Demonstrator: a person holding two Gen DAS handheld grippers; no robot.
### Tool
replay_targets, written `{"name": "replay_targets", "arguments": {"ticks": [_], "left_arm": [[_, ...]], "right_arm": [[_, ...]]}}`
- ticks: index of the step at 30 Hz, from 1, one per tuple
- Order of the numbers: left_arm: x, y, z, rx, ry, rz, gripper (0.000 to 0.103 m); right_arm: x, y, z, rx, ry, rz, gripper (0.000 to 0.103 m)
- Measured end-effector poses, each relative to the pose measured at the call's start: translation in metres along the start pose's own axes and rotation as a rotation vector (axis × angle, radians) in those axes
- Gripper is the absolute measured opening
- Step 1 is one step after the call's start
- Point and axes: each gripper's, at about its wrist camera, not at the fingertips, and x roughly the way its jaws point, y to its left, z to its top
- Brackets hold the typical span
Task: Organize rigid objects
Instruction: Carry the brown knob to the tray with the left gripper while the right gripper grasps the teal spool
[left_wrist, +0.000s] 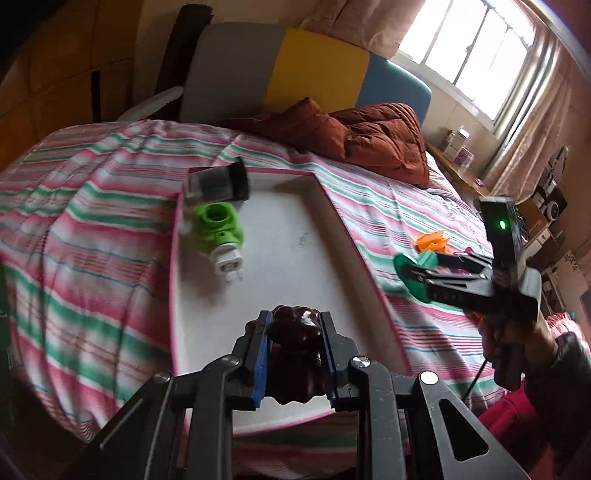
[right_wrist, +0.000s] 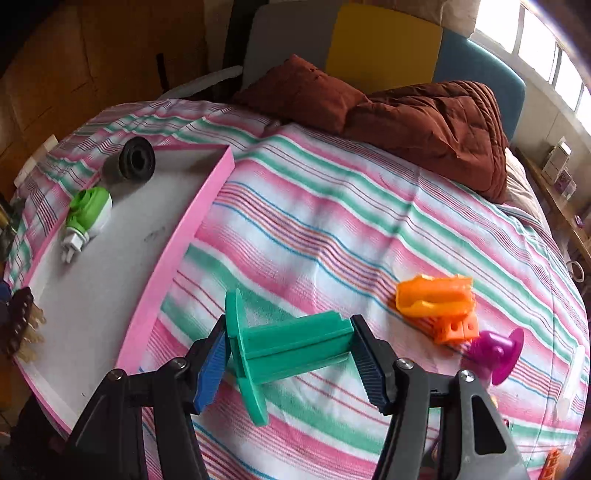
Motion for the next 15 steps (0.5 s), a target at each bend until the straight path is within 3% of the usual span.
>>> {"name": "replay_targets", "arguments": {"ticks": [3, 7, 10, 15], "left_arm": [[-0.004, 0.014, -0.002, -0.035, -0.001, 0.018, 0.024], [-0.002, 0.018, 0.014, -0.059, -0.018, 0.004, 0.024], [0.003, 0.011, 0.038, -0.035, -0.041, -0.004, 0.024], [0.029, -0.009, 0.081, 0.053, -0.062, 0.0, 0.024]], "right_arm": [[0.004, -0.005, -0.013, -0.006, 0.008, -0.041, 0.063], [0.009, -0.012, -0.013, 0.01, 0.007, -0.02, 0.064], [0.02, -0.016, -0.017, 0.043, 0.056, 0.021, 0.061], [0.018, -0.018, -0.017, 0.053, 0.052, 0.025, 0.061]]}}
